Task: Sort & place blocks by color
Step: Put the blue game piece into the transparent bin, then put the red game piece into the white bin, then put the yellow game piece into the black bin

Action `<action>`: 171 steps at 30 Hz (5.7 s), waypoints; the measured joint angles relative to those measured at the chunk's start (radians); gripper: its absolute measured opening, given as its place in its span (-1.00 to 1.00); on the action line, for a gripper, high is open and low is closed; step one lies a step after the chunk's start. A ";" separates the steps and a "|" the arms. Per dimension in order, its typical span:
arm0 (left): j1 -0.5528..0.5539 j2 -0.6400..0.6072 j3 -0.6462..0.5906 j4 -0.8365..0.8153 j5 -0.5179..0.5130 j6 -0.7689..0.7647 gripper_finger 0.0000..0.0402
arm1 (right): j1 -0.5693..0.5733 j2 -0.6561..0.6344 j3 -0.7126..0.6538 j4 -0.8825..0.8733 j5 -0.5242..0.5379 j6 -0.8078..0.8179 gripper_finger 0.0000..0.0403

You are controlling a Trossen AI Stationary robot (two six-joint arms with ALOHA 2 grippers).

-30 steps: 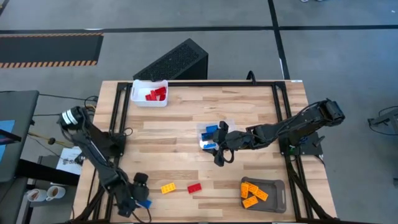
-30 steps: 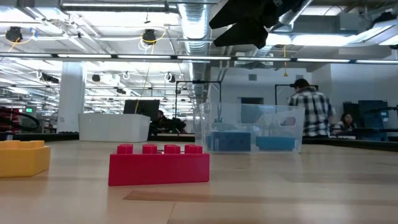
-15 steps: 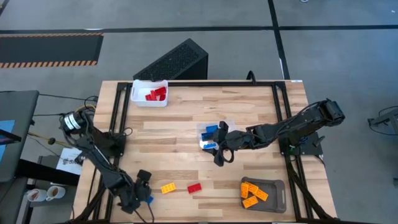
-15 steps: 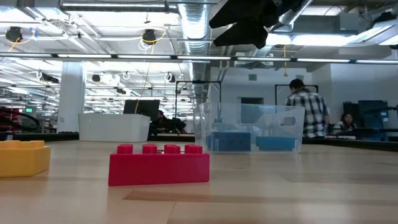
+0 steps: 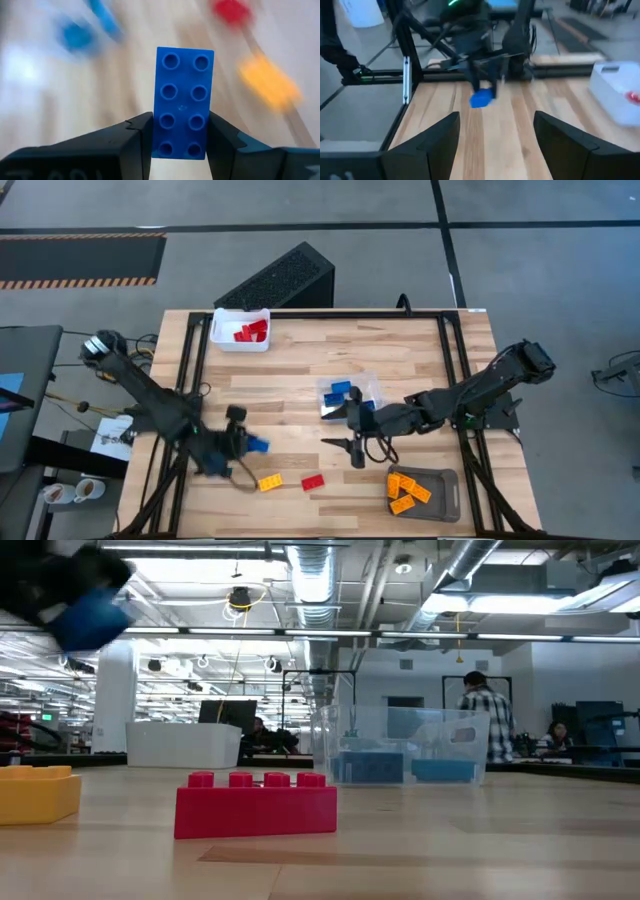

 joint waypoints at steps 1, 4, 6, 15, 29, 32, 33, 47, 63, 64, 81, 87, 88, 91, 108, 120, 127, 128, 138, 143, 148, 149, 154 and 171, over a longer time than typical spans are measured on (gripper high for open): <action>0.042 -0.048 0.000 0.038 -0.018 0.065 -0.49 | 0.008 0.000 0.009 0.006 0.014 -0.019 0.36; 0.195 -0.144 -0.014 0.167 -0.001 0.239 -0.49 | 0.033 0.000 0.034 0.023 0.038 -0.063 0.36; 0.306 -0.179 -0.018 0.327 0.087 0.341 -0.49 | 0.051 0.000 0.053 0.031 0.040 -0.093 0.36; 0.622 0.017 -0.073 0.883 0.519 0.487 -0.49 | 0.122 -0.014 0.076 -0.019 0.153 -0.125 0.36; 0.772 0.514 0.107 1.132 0.668 0.435 -0.23 | 0.127 -0.019 0.076 -0.106 0.205 -0.069 0.36; 0.775 0.560 0.148 1.111 0.669 0.426 -0.04 | 0.141 -0.029 0.076 -0.132 0.242 -0.066 0.36; 0.776 0.567 0.159 1.100 0.679 0.430 0.02 | 0.145 -0.030 0.076 -0.133 0.253 -0.065 0.36; 0.666 0.370 0.217 0.684 0.566 0.384 0.62 | 0.220 -0.080 0.076 -0.149 0.322 -0.069 0.36; 0.187 0.510 0.156 0.805 0.189 -0.080 0.36 | 0.196 -0.080 0.076 -0.171 0.374 -0.015 0.36; 0.183 0.530 0.156 0.822 0.196 -0.098 0.37 | 0.193 -0.080 0.076 -0.171 0.374 -0.015 0.36; 0.180 0.807 0.280 0.775 0.229 -0.241 0.74 | 0.167 -0.080 0.076 -0.217 0.369 0.007 0.36; 0.213 0.805 0.281 0.679 0.167 -0.188 0.11 | 0.185 -0.080 0.075 -0.224 0.369 0.013 0.36; 0.222 0.805 0.281 0.668 0.176 -0.182 -0.07 | 0.185 -0.080 0.075 -0.224 0.369 0.013 0.36; 0.245 0.784 0.280 0.638 0.217 -0.133 -0.50 | 0.185 -0.080 0.075 -0.224 0.369 0.013 0.36; 0.549 -0.147 -0.108 0.245 -0.180 0.003 -0.49 | 0.179 -0.079 0.075 -0.238 0.370 0.012 0.36; 1.292 -0.548 -0.293 0.290 0.180 0.124 -0.49 | 0.097 -0.074 0.075 -0.229 0.368 0.002 0.36; 1.492 -0.446 -0.293 0.321 0.251 0.168 -0.49 | 0.039 -0.074 0.075 -0.229 0.284 0.025 0.36; 1.511 -0.426 -0.293 0.331 0.269 0.172 -0.48 | 0.036 -0.074 0.075 -0.229 0.269 0.028 0.36; 1.605 -0.264 -0.293 0.479 0.305 0.175 -0.02 | 0.034 -0.074 0.075 -0.230 0.239 0.031 0.36; 1.605 -0.255 -0.293 0.559 0.380 0.187 0.24 | 0.012 -0.060 0.065 -0.194 0.238 0.083 0.36; 1.569 -0.343 -0.293 0.641 0.755 0.185 0.34 | -0.031 -0.013 0.039 -0.139 0.236 0.213 0.36; 1.545 -0.374 -0.293 0.656 0.811 0.175 0.32 | -0.037 -0.002 0.033 -0.142 0.235 0.212 0.36; 1.357 -0.547 -0.292 0.669 0.801 0.133 0.10 | -0.037 0.104 0.034 0.106 0.134 0.056 0.36; 0.613 -0.717 -0.348 0.647 0.304 0.120 -0.65 | -0.067 0.608 0.438 0.047 -0.198 0.003 0.36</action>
